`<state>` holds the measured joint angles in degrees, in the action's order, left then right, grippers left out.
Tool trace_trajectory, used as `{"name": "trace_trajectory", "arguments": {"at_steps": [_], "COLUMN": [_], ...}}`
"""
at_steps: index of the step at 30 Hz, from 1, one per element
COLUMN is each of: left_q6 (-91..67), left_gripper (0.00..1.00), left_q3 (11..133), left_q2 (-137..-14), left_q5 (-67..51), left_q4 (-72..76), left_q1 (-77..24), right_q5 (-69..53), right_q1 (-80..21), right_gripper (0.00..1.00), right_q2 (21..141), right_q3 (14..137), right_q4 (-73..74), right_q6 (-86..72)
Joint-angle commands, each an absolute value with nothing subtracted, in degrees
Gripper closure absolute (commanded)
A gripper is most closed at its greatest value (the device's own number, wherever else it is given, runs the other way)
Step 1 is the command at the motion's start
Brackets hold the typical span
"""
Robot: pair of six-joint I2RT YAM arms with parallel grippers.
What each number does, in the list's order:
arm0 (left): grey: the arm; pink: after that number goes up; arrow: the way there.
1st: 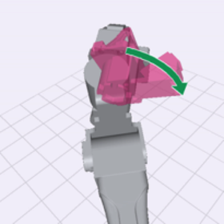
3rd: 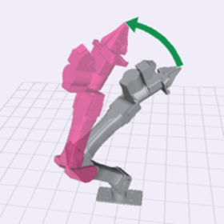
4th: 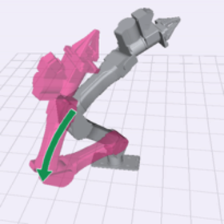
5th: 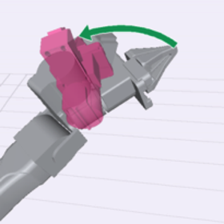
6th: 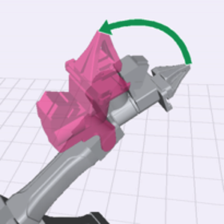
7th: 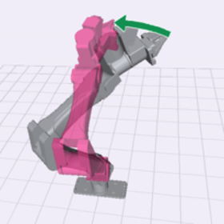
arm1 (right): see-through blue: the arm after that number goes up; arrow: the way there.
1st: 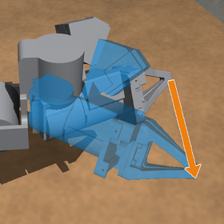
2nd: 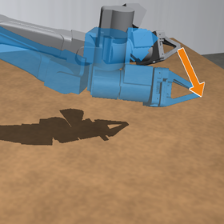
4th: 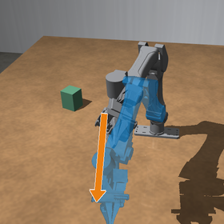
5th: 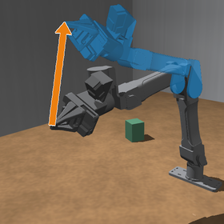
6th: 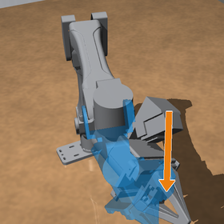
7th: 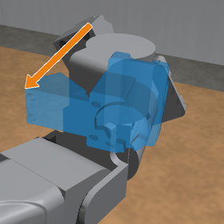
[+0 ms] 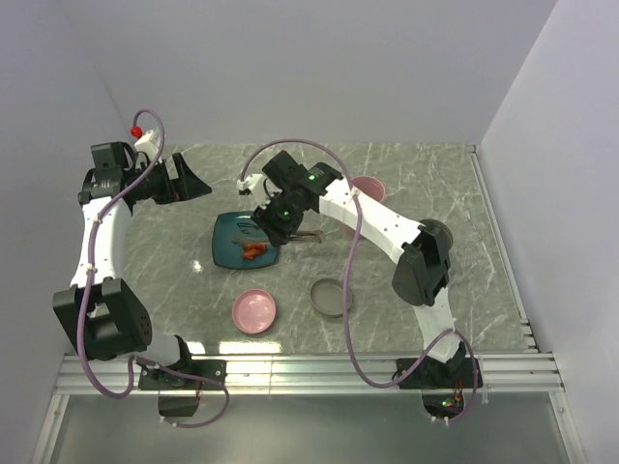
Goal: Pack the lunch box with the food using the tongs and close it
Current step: Pick up the fake food from the plate.
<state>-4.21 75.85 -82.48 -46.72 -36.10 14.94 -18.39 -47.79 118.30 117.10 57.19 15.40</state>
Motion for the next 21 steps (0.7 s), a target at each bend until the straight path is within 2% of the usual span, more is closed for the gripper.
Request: {"name": "trace_trajectory", "arguments": {"at_steps": [1, 21], "left_q6": [-4.92, -4.48], "left_gripper": [0.01, 0.0], "left_q3": [75.76, 75.76], "left_q2": [-82.0, -82.44], "left_q5": [-48.78, -48.96], "left_q4": [-33.93, -34.01], "left_q1": [15.38, 15.56], "right_q5": [-16.26, -9.58], "right_q1": [-49.22, -50.18], "right_gripper": [0.46, 0.45], "right_q2": [119.18, 124.89], "right_q3": [119.09, 121.11], "right_q4": [56.34, 55.81], "right_q6": [14.15, 10.81]}}
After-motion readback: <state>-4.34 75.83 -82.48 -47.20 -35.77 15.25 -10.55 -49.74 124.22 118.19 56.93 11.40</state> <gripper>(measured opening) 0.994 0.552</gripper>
